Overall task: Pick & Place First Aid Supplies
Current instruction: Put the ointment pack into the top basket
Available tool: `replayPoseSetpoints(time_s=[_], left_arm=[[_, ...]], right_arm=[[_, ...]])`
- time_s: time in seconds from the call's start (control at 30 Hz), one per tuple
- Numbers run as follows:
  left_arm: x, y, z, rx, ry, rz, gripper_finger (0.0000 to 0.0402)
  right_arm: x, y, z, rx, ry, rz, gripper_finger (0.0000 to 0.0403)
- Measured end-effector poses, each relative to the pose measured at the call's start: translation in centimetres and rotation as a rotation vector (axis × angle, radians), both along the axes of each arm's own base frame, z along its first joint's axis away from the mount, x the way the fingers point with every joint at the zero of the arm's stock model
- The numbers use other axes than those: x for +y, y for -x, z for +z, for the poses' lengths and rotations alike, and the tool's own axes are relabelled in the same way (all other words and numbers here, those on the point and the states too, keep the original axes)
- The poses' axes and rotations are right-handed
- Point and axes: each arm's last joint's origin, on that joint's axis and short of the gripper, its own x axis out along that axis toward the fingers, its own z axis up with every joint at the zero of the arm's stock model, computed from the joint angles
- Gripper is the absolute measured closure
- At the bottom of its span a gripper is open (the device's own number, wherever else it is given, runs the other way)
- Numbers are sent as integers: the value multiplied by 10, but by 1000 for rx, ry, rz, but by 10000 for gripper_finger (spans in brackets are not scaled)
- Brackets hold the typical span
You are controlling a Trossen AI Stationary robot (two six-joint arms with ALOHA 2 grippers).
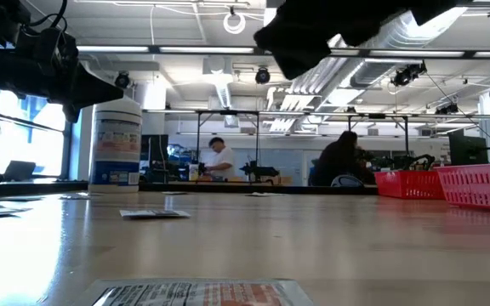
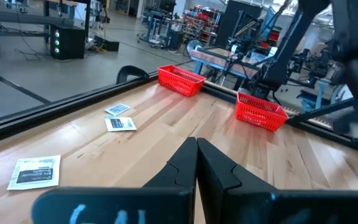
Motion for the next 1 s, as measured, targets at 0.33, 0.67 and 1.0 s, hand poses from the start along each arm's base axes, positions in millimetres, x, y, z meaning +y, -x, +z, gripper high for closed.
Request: replayPoseSetpoints(time_s=[0.33,0.67,1.0], left_arm=[[0,0,0,0,0,0,401],[0,0,0,0,0,0,401],[0,0,0,0,0,0,401]], right_arm=[[61,-40,-56,-1,35,228,279],[82,-67,-80,30,118,290,279],[69,-60,-90,255,218,217,279]])
